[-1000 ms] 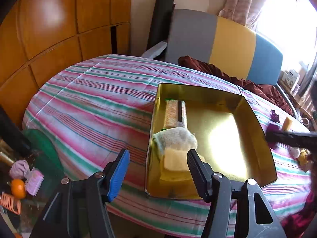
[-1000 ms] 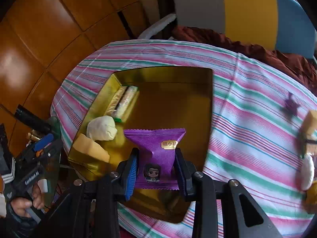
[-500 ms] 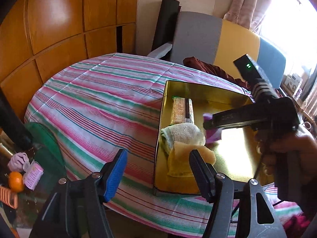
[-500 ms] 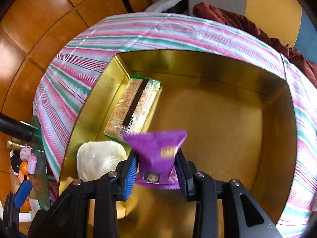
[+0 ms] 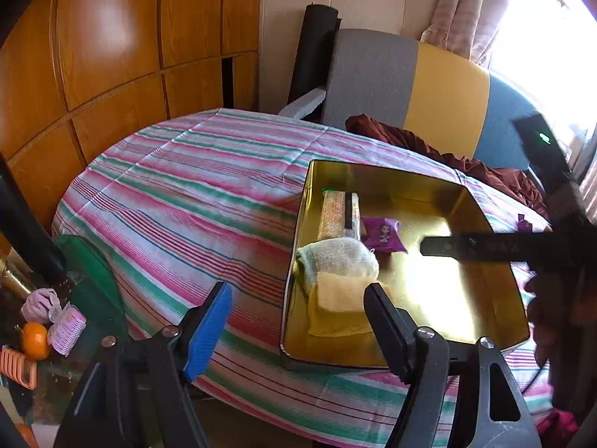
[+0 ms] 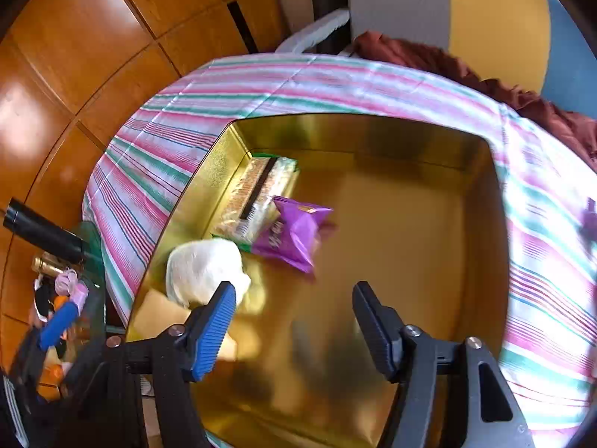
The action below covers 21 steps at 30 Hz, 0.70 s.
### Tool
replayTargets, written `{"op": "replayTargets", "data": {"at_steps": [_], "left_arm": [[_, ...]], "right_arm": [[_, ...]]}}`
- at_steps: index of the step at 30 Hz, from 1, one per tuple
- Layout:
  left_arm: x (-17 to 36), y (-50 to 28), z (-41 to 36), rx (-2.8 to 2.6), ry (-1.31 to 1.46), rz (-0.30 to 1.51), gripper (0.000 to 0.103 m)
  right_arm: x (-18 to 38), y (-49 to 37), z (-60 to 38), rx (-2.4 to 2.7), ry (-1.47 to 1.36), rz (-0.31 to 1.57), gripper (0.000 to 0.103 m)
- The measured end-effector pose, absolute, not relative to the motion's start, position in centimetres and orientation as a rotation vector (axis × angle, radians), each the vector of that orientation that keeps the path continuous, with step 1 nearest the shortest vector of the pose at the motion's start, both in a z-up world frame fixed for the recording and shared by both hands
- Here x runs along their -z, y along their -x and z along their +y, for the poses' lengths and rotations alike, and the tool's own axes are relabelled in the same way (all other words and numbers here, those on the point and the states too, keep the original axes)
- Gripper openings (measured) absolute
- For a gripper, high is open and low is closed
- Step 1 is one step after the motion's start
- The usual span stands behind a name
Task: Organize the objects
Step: 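Carry the purple snack packet into the gold tray and open the right gripper, then withdraw both grippers from the tray toward the remaining items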
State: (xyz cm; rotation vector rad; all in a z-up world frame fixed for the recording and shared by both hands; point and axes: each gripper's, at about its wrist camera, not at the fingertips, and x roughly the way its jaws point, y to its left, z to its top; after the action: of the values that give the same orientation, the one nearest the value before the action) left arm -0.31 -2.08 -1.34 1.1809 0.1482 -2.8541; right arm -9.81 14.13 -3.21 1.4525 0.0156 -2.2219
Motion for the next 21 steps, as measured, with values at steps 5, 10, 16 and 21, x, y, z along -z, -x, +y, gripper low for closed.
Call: {"op": "replayTargets", "data": {"at_steps": [5, 10, 16, 21], "left_arm": [[0.5, -0.4, -0.3, 2.881, -1.143, 0.097, 0.081], [-0.2, -1.0, 1.7, 2.919, -1.126, 0.047, 0.086], [-0.7, -1.3, 4.5, 2.971, -1.138, -0.026, 0.088], [-0.9, -1.5, 6.9, 3.009, -1.157, -0.082, 0.088]], "right_arm": [[1.6, 7.0, 17.4, 2.315, -1.355, 0.059, 0.082], [1.0, 5.1, 20.8, 2.390, -1.323, 0.110, 0.083], [1.1, 4.1, 25.3, 2.454, -1.329, 0.037, 0.083], [1.1, 3.7, 29.5, 2.529, -1.341, -0.033, 0.083]]}}
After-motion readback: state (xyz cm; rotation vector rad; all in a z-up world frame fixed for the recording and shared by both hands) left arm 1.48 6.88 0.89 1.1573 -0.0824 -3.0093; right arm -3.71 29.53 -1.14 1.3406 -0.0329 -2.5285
